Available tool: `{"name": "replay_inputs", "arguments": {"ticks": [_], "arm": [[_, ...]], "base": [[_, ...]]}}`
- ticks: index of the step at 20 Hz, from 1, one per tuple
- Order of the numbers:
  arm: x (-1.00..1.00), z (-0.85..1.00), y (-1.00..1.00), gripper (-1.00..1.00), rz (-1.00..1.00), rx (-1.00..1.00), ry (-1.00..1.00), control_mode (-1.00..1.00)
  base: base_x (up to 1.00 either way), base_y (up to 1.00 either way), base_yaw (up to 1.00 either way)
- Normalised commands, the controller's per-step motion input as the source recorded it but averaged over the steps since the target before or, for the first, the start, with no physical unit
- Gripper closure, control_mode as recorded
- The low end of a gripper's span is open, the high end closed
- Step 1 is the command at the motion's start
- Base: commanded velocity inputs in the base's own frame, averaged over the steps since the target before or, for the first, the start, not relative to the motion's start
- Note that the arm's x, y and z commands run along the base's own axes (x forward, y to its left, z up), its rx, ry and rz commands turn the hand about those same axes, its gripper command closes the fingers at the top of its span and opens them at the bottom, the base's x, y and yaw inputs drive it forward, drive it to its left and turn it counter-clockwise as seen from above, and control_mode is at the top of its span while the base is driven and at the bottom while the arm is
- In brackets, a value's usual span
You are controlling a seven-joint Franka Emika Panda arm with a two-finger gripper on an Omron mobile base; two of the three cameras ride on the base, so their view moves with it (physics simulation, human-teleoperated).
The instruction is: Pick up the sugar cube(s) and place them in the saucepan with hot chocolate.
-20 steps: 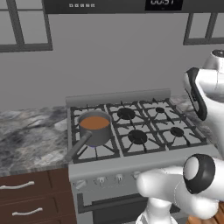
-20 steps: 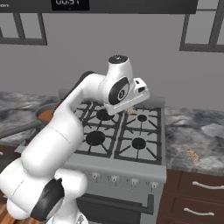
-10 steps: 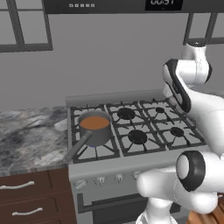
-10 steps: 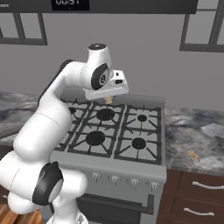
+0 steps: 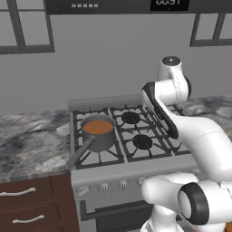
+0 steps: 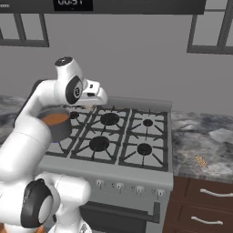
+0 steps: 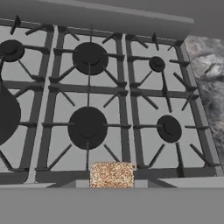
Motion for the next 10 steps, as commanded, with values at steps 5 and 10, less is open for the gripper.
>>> {"name": "replay_inputs", "arguments": {"ticks": [5,10], "arm": [[0.0,0.0,1.0,1.0,-0.15,0.0,0.0,-1.0],[0.0,0.0,1.0,1.0,-0.12,0.03,0.0,-1.0]], "base": [[0.0,0.0,0.0],[0.0,0.0,0.0]]}}
